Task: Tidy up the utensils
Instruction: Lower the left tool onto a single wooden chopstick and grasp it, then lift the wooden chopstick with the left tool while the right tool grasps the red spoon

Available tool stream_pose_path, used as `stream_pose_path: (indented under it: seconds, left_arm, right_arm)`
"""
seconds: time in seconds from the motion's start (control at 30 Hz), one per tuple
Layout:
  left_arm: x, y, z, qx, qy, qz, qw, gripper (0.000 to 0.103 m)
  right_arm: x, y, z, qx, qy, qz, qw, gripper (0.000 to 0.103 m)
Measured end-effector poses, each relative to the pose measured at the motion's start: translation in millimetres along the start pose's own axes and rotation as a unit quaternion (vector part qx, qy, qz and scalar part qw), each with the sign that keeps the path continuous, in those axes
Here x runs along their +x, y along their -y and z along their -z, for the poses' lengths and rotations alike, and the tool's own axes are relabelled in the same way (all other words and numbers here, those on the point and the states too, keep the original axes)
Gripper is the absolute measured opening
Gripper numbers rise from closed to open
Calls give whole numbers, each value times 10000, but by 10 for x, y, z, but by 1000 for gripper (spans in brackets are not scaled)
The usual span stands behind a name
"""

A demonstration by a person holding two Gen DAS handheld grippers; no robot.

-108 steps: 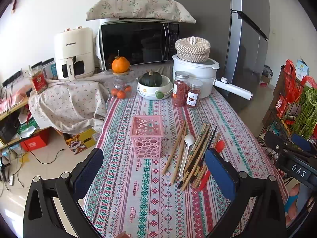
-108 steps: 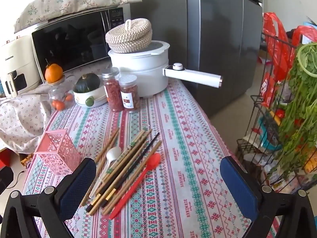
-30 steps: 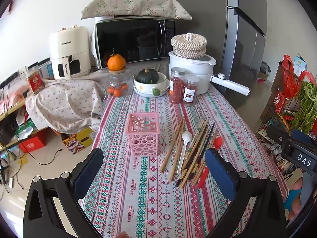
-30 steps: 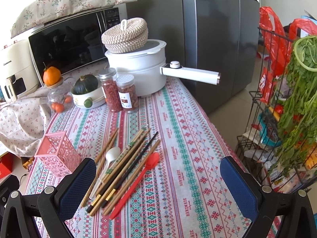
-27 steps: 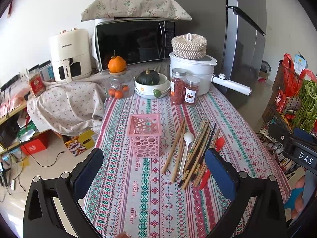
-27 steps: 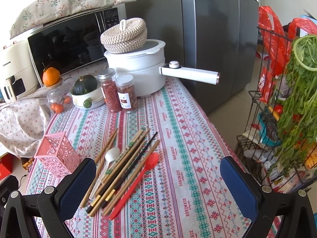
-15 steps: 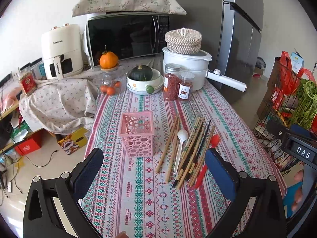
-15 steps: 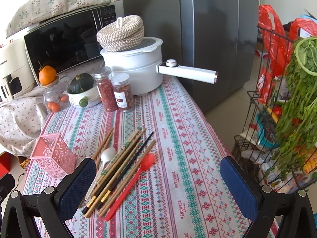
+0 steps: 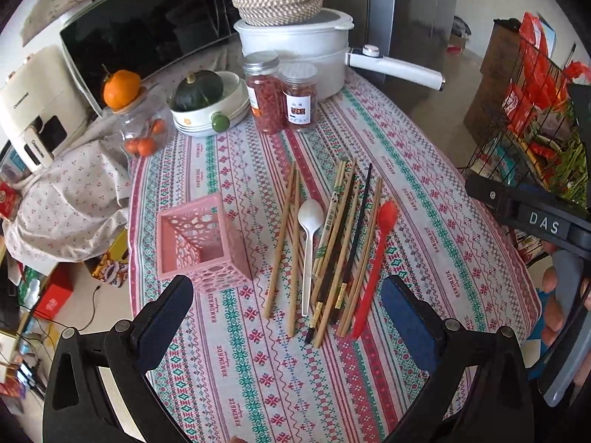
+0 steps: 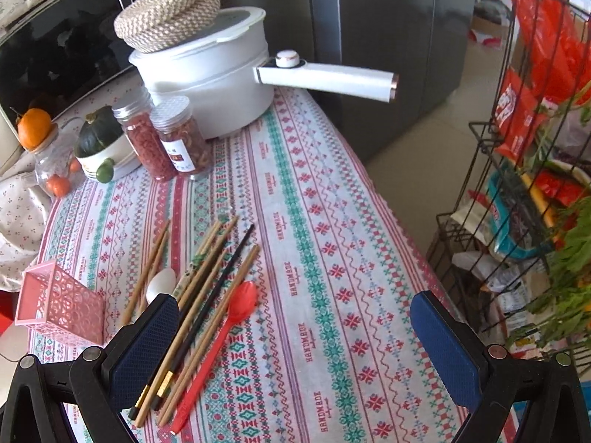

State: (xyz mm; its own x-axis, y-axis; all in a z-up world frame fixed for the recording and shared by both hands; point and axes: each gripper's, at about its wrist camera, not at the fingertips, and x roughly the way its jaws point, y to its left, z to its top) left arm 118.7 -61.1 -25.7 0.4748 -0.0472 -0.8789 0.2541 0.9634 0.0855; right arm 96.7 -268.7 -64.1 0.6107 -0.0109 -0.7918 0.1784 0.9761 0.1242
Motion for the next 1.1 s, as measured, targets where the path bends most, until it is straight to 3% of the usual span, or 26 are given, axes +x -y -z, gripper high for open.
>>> stream_pose_path:
  seconds: [0.2,0.27,0.33,0.47,0.73,0.83,1.1]
  left_arm:
    - [548,199,-529,251,-558,-25,9981,68]
    - [804,211,-677,217,-800,-21,9966,50]
    - [1059,196,-787,146,-1022,-50,9946,38]
    - [1469,163,-918,-103,-1390,49,9902,18]
    - [2022,70,-1033,-278,-1819,-256,9826,12]
    - [2110,32,-1047,-296,-1875,-337,9812,7]
    - [2246,-17,-1061,-245,-1982,-323,9793,8]
  right_arm:
    - [525,231,5,435,-839,-614,9936,102]
    - [641,255,-11,474,-974,-626,9921,98]
    - [722,285,-19,491,-1065,-625,9911,90]
    - [838,330,-53,507,-1199,-760,9886,83]
    - [994,423,-75,487,-1375,-855,9856,83]
    - [1008,445,-89,511,-1388,-846,9854,83]
    - [1031,334,-87,380,-1430,-916,9847,83]
